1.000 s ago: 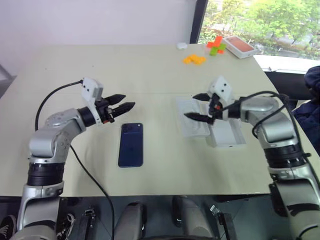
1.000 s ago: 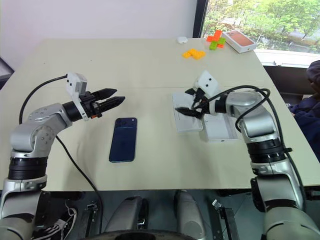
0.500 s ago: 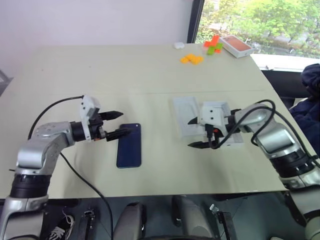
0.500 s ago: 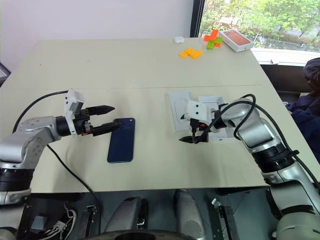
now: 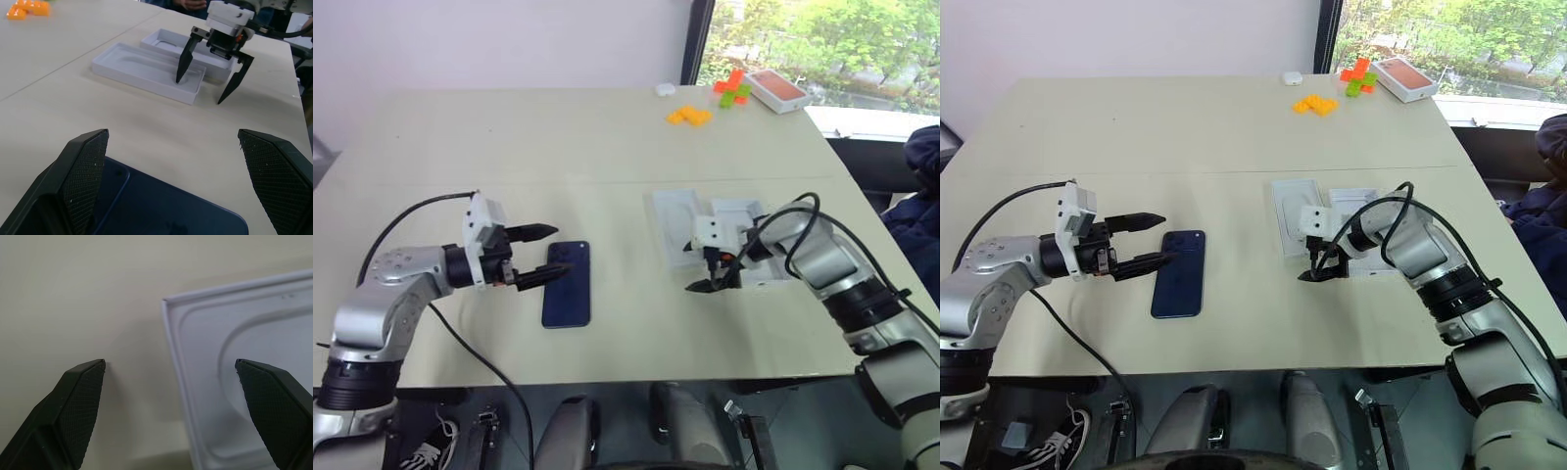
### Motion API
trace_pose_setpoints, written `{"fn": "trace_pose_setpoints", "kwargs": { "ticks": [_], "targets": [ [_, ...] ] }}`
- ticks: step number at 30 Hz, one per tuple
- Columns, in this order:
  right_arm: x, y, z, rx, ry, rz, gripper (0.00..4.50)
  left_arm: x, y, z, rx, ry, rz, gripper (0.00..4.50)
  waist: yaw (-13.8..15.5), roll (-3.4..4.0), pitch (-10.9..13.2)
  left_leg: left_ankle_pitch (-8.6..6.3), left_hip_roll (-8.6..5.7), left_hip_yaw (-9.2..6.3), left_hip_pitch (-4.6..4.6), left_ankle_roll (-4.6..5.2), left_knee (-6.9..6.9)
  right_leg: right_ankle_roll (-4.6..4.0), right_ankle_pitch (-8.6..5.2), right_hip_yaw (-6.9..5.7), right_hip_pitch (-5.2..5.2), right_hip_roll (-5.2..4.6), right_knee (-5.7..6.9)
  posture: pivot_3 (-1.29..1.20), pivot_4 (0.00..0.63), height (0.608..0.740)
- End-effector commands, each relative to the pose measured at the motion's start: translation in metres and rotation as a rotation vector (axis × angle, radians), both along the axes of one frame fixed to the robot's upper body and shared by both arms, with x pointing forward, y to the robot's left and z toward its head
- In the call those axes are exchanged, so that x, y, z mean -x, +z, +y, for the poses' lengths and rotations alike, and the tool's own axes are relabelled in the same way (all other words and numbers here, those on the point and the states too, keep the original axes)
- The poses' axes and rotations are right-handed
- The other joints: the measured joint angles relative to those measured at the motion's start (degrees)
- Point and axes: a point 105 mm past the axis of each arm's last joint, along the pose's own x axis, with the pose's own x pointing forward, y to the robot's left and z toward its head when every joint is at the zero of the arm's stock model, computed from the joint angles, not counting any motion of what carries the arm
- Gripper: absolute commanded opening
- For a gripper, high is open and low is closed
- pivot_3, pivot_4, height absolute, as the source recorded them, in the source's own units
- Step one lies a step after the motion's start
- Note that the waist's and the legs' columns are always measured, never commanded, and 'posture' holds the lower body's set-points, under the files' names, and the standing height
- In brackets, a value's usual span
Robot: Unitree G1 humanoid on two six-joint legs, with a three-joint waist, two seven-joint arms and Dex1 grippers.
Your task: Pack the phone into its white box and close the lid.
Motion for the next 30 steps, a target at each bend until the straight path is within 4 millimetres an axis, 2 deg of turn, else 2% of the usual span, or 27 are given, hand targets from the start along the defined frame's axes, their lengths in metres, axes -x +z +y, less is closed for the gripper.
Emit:
{"fn": "trace_pose_setpoints", "kwargs": {
  "ticks": [1, 4, 8, 14, 20, 25, 29, 30],
  "targets": [
    [-0.004, 0.009, 0.001, 0.001, 0.000, -0.022, 4.50, 0.002, 0.010, -0.002, 0.015, 0.000, -0.040, 4.46, 0.0, 0.00, 0.0, 0.00, 0.00, 0.00, 0.00, 0.00, 0.00, 0.00, 0.00, -0.01, 0.00, 0.00, 0.00, 0.00, 0.150, 0.740],
    [-0.004, 0.008, 0.001, 0.001, -0.001, -0.025, 3.69, 0.001, 0.010, -0.004, 0.016, 0.000, -0.044, 4.50, 0.0, 0.00, 0.0, 0.00, 0.00, 0.01, -0.01, 0.00, 0.00, 0.00, 0.00, 0.00, 0.00, 0.00, 0.00, 0.00, 0.150, 0.740],
    [-0.003, 0.007, 0.002, 0.005, 0.006, -0.031, 1.75, 0.000, 0.012, -0.005, 0.015, -0.001, -0.049, 4.50, 0.0, 0.00, 0.0, 0.00, 0.00, 0.01, 0.00, 0.00, 0.00, 0.00, 0.00, 0.00, 0.00, 0.00, 0.00, 0.00, 0.150, 0.740],
    [-0.001, 0.004, 0.002, 0.013, 0.021, -0.049, 1.75, -0.002, 0.013, -0.007, 0.014, -0.003, -0.050, 4.50, 0.0, 0.00, 0.0, 0.00, 0.00, 0.01, 0.00, 0.00, 0.00, 0.01, 0.00, 0.00, 0.00, 0.00, 0.00, 0.00, 0.150, 0.740],
    [0.009, 0.014, 0.016, -0.072, 0.053, -0.038, 1.75, -0.002, 0.013, -0.006, 0.010, -0.001, -0.051, 4.50, 0.0, 0.00, 0.0, 0.00, 0.01, 0.00, 0.00, 0.00, 0.00, 0.01, 0.00, 0.00, 0.00, 0.01, 0.01, 0.00, 0.150, 0.740],
    [0.011, 0.008, 0.014, -0.047, 0.045, -0.043, 1.75, -0.004, 0.014, -0.005, 0.011, 0.007, -0.053, 4.50, 0.0, 0.00, 0.0, 0.00, 0.01, 0.00, 0.00, 0.00, 0.00, 0.01, 0.00, 0.00, 0.00, 0.01, 0.00, 0.00, 0.150, 0.740],
    [0.005, 0.002, 0.004, 0.013, 0.026, -0.071, 0.58, -0.005, 0.015, -0.006, 0.015, 0.007, -0.056, 4.50, 0.0, 0.00, 0.0, 0.00, 0.00, 0.00, 0.00, 0.00, 0.00, 0.01, 0.00, 0.00, 0.00, 0.01, 0.00, 0.00, 0.150, 0.740],
    [0.004, 0.002, 0.003, 0.024, 0.026, -0.082, 0.58, -0.005, 0.015, -0.006, 0.016, 0.008, -0.057, 4.50, 0.0, 0.00, 0.0, 0.00, 0.01, 0.00, 0.00, 0.00, 0.00, 0.01, 0.00, 0.00, 0.01, 0.01, 0.00, 0.00, 0.150, 0.740]
  ]
}}
